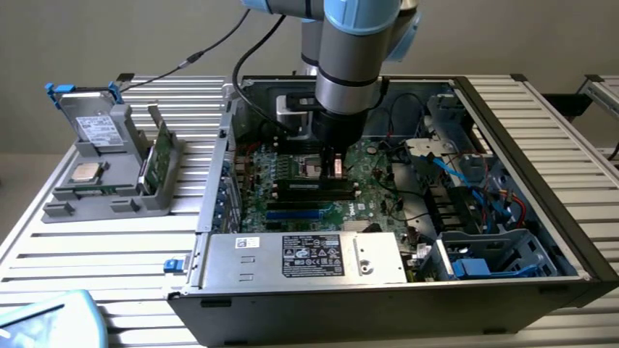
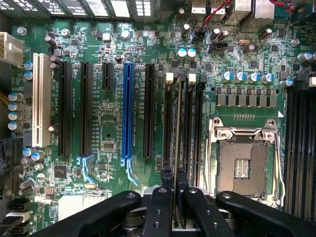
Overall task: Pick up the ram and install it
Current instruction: 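Insert the ram into the slot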
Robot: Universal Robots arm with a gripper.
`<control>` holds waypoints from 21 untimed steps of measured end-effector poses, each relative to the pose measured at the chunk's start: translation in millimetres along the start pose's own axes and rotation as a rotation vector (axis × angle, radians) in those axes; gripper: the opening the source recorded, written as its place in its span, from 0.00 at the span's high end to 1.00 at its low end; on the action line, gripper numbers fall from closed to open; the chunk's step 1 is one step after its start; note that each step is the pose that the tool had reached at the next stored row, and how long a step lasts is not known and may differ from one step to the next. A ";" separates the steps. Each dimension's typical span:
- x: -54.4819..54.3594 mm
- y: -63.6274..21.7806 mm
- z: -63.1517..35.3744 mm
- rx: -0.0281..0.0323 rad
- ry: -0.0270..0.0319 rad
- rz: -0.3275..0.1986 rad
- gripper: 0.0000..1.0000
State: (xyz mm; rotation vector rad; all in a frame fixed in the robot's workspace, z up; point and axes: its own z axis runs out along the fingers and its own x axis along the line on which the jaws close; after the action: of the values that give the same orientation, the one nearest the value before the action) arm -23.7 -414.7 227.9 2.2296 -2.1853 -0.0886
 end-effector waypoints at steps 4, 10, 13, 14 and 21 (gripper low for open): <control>0.0 0.0 0.0 0.0206 0.0024 0.000 0.86; -0.1 0.2 0.0 0.0209 0.0279 0.001 0.86; -0.2 0.1 0.1 0.0207 0.0390 0.001 0.86; -0.4 0.1 0.1 0.0207 0.0396 0.001 0.86; -1.0 0.3 0.2 0.0207 0.0398 0.000 0.86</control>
State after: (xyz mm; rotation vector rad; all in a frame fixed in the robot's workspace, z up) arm -24.0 -413.7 227.8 2.2215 -2.1764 -0.0215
